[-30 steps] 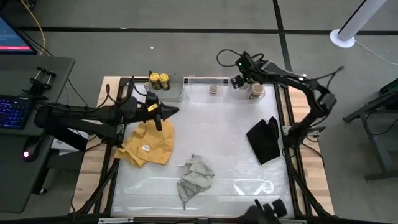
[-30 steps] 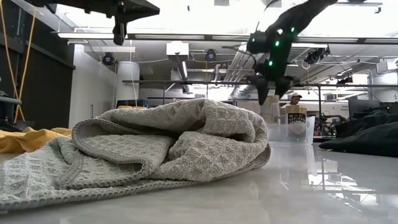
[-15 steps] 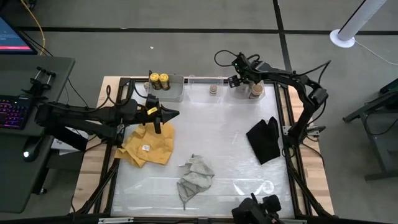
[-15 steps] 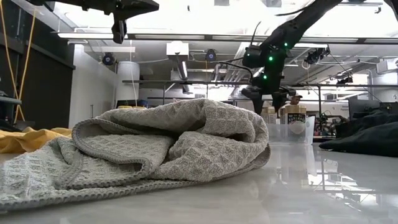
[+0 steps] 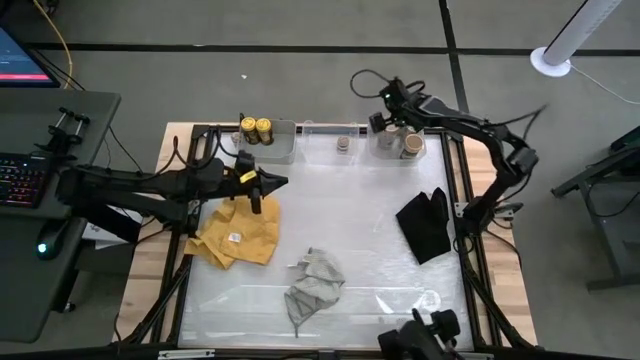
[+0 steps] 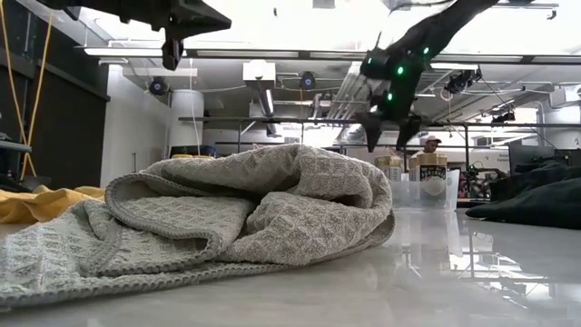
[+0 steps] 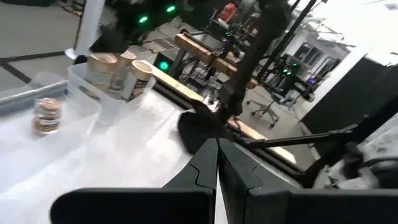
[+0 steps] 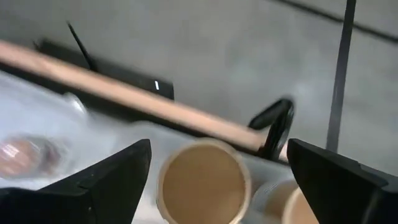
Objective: Sort spices by type
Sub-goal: Put the transparent bottle into the left transparent bin
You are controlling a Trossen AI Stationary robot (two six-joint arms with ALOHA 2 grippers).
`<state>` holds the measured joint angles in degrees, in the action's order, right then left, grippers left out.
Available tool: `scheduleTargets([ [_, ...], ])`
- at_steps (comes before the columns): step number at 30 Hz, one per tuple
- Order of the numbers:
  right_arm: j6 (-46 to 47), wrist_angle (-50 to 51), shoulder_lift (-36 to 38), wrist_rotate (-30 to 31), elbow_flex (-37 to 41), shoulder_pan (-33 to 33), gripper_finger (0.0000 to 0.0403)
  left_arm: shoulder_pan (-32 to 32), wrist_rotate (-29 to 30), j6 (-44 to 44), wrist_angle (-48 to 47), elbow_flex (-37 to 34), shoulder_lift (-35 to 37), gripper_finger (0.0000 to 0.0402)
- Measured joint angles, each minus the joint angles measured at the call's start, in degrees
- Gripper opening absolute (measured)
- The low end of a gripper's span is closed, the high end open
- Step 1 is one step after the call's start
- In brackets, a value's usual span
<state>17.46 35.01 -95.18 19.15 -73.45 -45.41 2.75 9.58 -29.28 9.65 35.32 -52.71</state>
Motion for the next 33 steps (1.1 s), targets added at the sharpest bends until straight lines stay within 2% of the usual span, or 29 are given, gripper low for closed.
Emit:
scheduleTargets([
  [2, -0.05, -1.3, 2.89, 0.24, 0.0, -0.21, 0.037, 0.95, -0.01, 1.66, -1.04, 0.21, 0.0, 0.001],
  [4, -0.16, -2.46, 6.27, 0.23, 0.0, -0.37, 0.037, 2.0, -0.14, 4.66, -6.01, 2.53, -0.03, 0.0026],
  [8, -0.15, -2.89, 12.88, -1.24, 0.0, -0.38, 0.0371, 5.1, 0.71, 13.95, -25.46, 13.39, -0.19, 0.0079],
  [10, 0.02, -2.49, 15.9, -2.26, 0.0, -0.24, 0.0371, 7.29, 6.9, 16.43, -36.78, 20.32, -0.93, 0.0111],
  [14, 1.62, -0.67, 19.94, -4.73, 0.0, 0.44, 0.0371, 14.72, 25.68, 14.85, -52.19, 30.57, -3.71, 0.0168],
  [15, 2.04, -0.28, 20.46, -4.92, 0.0, 0.69, 0.0371, 17.75, 27.79, 14.54, -54.51, 31.65, -4.73, 0.0178],
  [17, 2.05, 0.15, 21.04, -5.97, 0.0, 1.33, 0.0371, 24.29, 26.7, 14.9, -56.0, 32.02, -6.81, 0.0186],
  [19, 2.13, 1.13, 21.04, -6.22, 0.0, 2.14, 0.0371, 30.0, 24.28, 15.43, -55.2, 31.13, -9.81, 0.0178],
  [21, 2.19, 2.37, 20.73, -6.23, 0.0, 3.11, 0.0371, 33.73, 24.92, 15.35, -53.87, 29.65, -13.71, 0.0149],
  [24, 3.34, 4.36, 20.48, -6.34, 0.02, 4.85, 0.0371, 38.65, 28.25, 11.45, -52.29, 27.47, -19.86, 0.0066],
  [26, 4.33, 5.0, 20.5, -6.42, 0.13, 6.24, 0.0371, 41.24, 27.84, 5.94, -50.95, 25.73, -23.08, 0.0018],
  [30, 4.62, 7.91, 20.57, -6.45, 0.13, 8.79, 0.0371, 44.19, 29.08, -6.98, -46.31, 22.26, -25.66, 0.0007],
  [33, 4.71, 9.96, 20.59, -6.23, 0.15, 10.46, 0.0371, 45.66, 26.15, -11.92, -40.4, 18.94, -26.7, 0.0003],
])
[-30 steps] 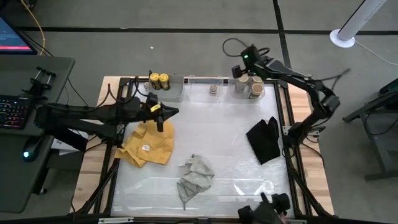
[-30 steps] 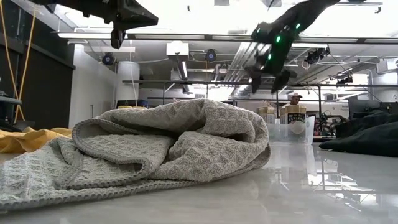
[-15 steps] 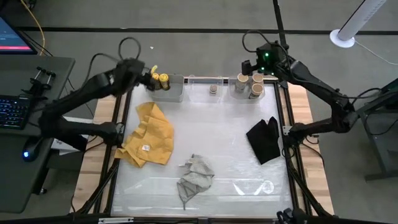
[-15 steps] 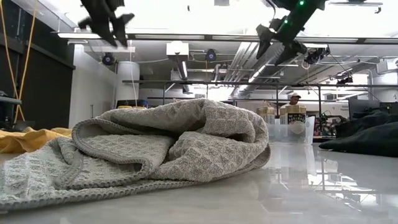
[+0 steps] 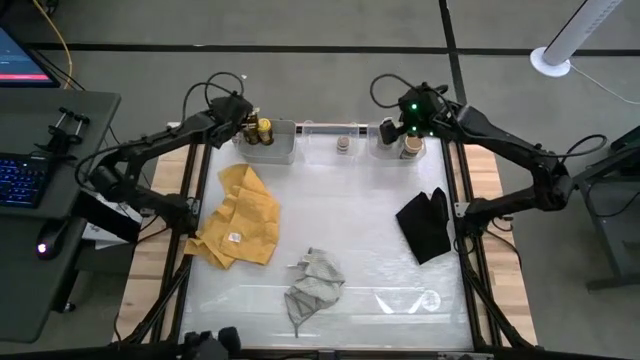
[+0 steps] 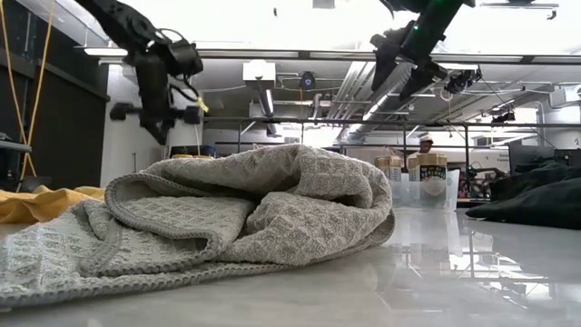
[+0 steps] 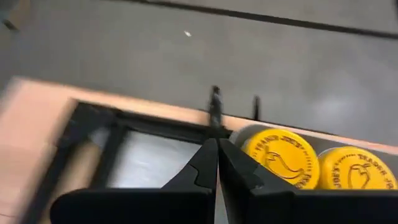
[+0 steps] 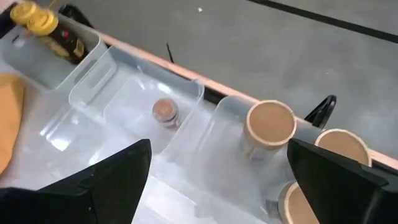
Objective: Sort spices by type
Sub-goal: Put the transparent bottle into the left transparent bin
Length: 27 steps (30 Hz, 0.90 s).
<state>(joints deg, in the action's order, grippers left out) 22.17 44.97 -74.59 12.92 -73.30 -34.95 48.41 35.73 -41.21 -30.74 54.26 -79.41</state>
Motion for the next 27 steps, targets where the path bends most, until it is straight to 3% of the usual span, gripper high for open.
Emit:
scheduleTargets([
  [6, 0.53, 2.02, 0.0, 0.4, 0.02, 1.88, 0.0371, 3.57, -4.11, -18.63, 2.6, -4.14, -1.73, 0.0],
  [13, 1.04, 2.44, 0.0, 0.53, 0.06, 2.13, 0.0371, 6.06, -4.58, -30.8, 4.16, -4.72, -1.58, 0.0],
  [16, 1.03, 2.45, 0.0, 0.55, 0.07, 2.13, 0.0371, 8.06, -9.34, -40.29, 7.11, -4.72, -1.61, 0.0],
  [23, 1.38, 2.86, 0.0, 0.55, 0.07, 2.13, 0.0371, 12.55, -17.34, -52.86, 12.16, -4.76, -1.69, 0.0],
  [27, 1.38, 2.86, 0.0, 0.55, 0.07, 2.13, 0.0371, 14.13, -20.96, -54.27, 12.22, -5.7, -2.9, 0.0],
])
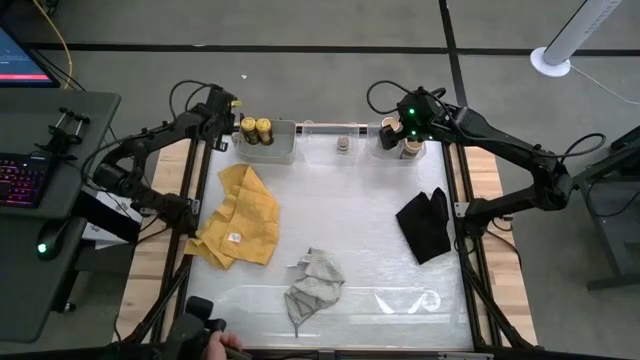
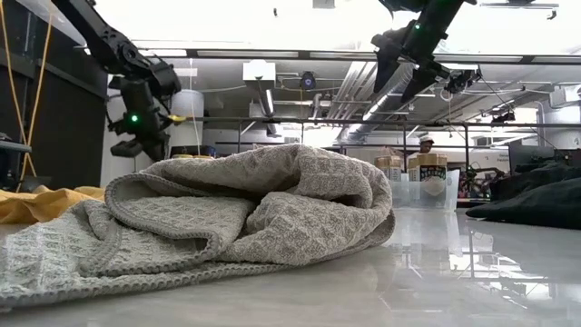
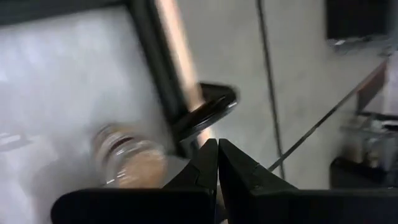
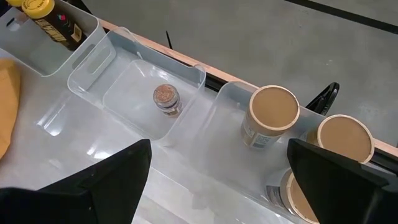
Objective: Sort spices by type
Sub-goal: Put the transparent bottle into the left transparent bin
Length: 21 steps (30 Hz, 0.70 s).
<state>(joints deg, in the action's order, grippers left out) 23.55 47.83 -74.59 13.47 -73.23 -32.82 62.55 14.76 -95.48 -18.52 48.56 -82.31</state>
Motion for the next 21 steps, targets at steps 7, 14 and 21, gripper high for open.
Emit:
scheduleTargets([
  [7, 0.0, 0.0, 0.0, 0.02, 0.0, 0.0, 0.0371, -0.48, -4.33, -0.91, 2.77, -0.42, -4.41, 0.0],
  [14, 0.0, 0.22, 0.0, 0.02, 0.0, 0.0, 0.0371, -1.14, -3.91, -0.24, 0.54, -0.42, -4.72, 0.0],
  [21, 0.0, 0.2, 0.0, 0.04, 0.01, 0.0, 0.0371, -1.77, -2.56, 1.53, -2.46, -0.42, -4.02, 0.0],
])
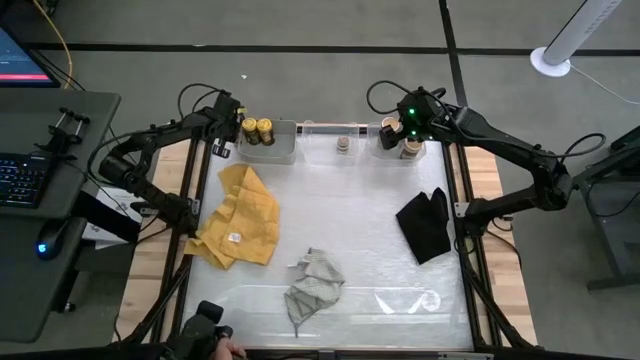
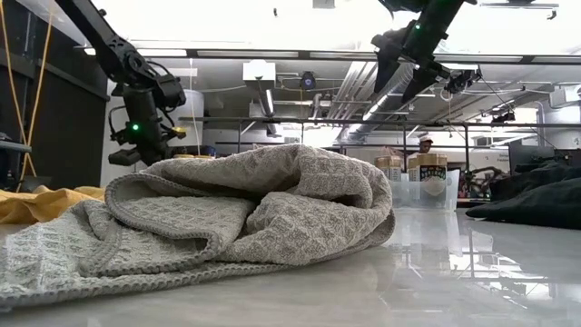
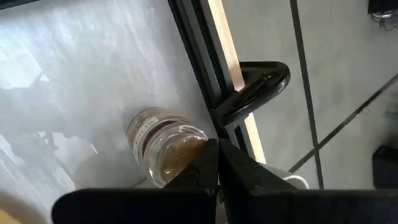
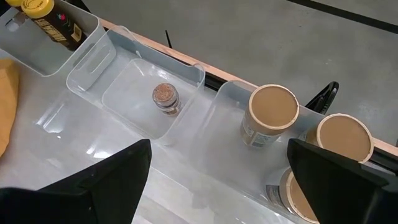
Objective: Sort spices by type
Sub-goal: Put the transparent bottle into the left transparent bin
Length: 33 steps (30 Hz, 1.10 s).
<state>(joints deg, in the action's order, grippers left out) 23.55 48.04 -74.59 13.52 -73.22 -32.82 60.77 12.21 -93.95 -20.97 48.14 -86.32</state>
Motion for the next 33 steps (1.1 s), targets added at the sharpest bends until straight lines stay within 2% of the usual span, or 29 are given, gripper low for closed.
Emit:
scheduleTargets([
  [10, 0.0, -0.01, 0.0, 0.0, -0.01, 0.0, 0.0371, -3.41, 2.47, 3.19, -6.58, 0.28, 0.44, 0.0],
  [20, -0.12, -0.04, 0.0, 0.0, 0.0, 0.0, 0.0371, -7.01, 8.93, 5.96, -18.37, -0.11, 5.28, 0.0],
  [27, -0.55, -0.29, 0.0, 0.0, 0.0, 0.0, 0.0371, -13.22, 11.83, 4.63, -26.45, -0.11, 5.95, 0.0],
  [30, -0.61, -0.29, 0.0, 0.0, 0.0, 0.0, 0.0371, -16.09, 15.44, 3.71, -26.86, -0.11, 6.87, 0.0],
  [33, -0.61, -0.43, 0.0, 0.0, 0.01, 0.0, 0.0371, -16.63, 20.72, 6.98, -26.93, -0.07, 8.72, 0.0],
])
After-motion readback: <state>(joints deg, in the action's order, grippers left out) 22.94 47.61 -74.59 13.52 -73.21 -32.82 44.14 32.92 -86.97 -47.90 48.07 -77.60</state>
